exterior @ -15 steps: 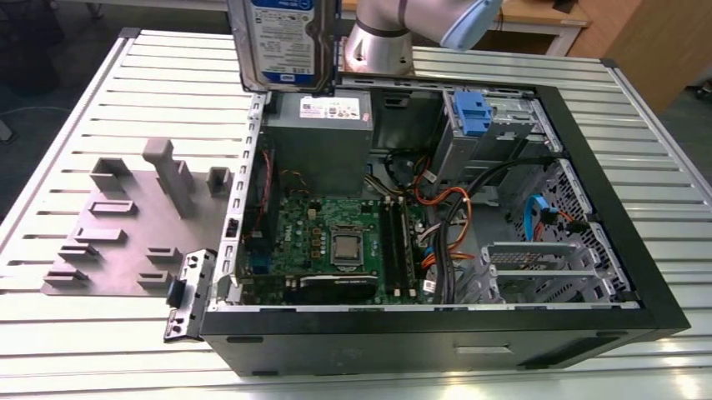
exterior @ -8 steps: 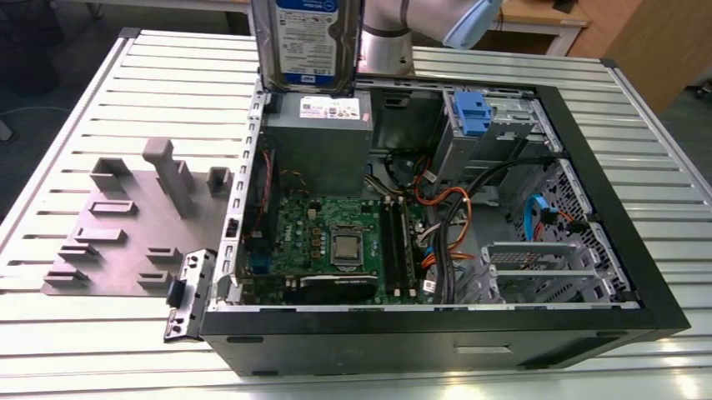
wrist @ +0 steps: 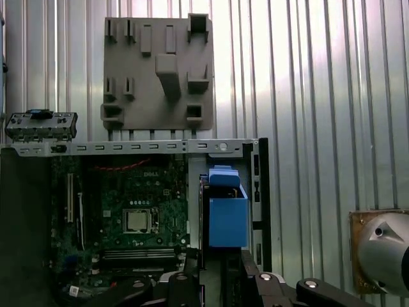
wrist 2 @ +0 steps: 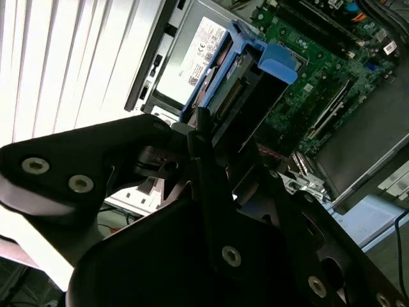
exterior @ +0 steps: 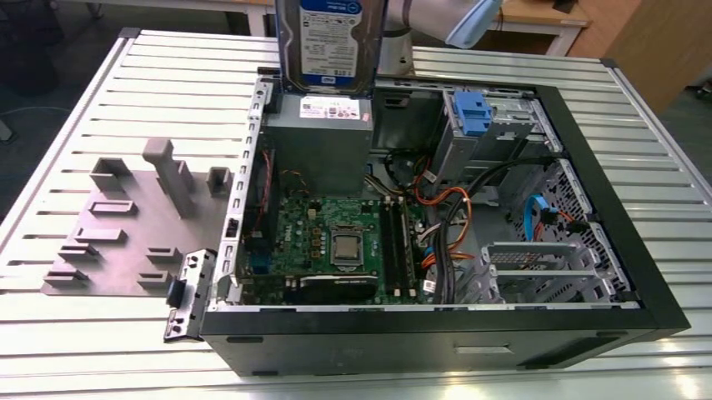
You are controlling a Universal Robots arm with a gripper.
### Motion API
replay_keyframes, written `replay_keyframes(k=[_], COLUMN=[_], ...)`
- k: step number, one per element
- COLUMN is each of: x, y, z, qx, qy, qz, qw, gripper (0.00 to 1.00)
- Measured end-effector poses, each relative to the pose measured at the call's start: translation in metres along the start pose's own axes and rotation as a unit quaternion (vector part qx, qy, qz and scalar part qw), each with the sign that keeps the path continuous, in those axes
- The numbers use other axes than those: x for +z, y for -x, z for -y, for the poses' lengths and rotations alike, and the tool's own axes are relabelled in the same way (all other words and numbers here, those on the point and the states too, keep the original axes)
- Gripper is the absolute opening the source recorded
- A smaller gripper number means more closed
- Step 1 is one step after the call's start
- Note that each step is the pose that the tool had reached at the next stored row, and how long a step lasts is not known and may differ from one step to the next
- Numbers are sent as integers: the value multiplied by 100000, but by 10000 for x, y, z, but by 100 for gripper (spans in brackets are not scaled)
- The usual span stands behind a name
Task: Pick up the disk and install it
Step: 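Pick up the disk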
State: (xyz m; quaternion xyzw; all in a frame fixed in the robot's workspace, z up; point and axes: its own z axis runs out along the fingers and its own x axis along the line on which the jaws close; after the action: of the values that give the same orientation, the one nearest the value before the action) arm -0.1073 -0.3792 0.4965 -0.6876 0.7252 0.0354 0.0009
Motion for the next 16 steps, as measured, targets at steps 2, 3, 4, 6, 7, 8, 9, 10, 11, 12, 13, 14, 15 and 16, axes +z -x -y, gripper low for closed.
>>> replay_keyframes(k=[2, 3, 4, 6, 7, 8, 9, 10, 11, 12, 13, 14, 15, 16], x=[-1, -2, -3, -4, -5, -6, -7, -7, -8, -9, -10, -11, -12, -13], y=[2, 4, 5, 8, 10, 12, 13, 15, 17, 18, 20, 21, 23, 25], z=[48, 73, 101, 159, 189, 219, 248, 278, 312, 342, 371, 401, 432, 464], qx=[-3, -5, -5, -4, -5, -7, -1, -1, -4, -6, -8, -4, -2, -5], qy=[0, 0, 2, 2, 1, 3, 1, 0, 2, 3, 3, 1, 2, 3], qz=[1, 0, -1, 0, 1, -3, -2, 1, 3, -2, -3, 1, 0, -2], qw=[100000, 100000, 100000, 100000, 100000, 100000, 100000, 100000, 100000, 100000, 100000, 100000, 100000, 100000], gripper=[35, 35, 35, 35, 35, 35, 35, 35, 35, 35, 35, 35, 35, 35])
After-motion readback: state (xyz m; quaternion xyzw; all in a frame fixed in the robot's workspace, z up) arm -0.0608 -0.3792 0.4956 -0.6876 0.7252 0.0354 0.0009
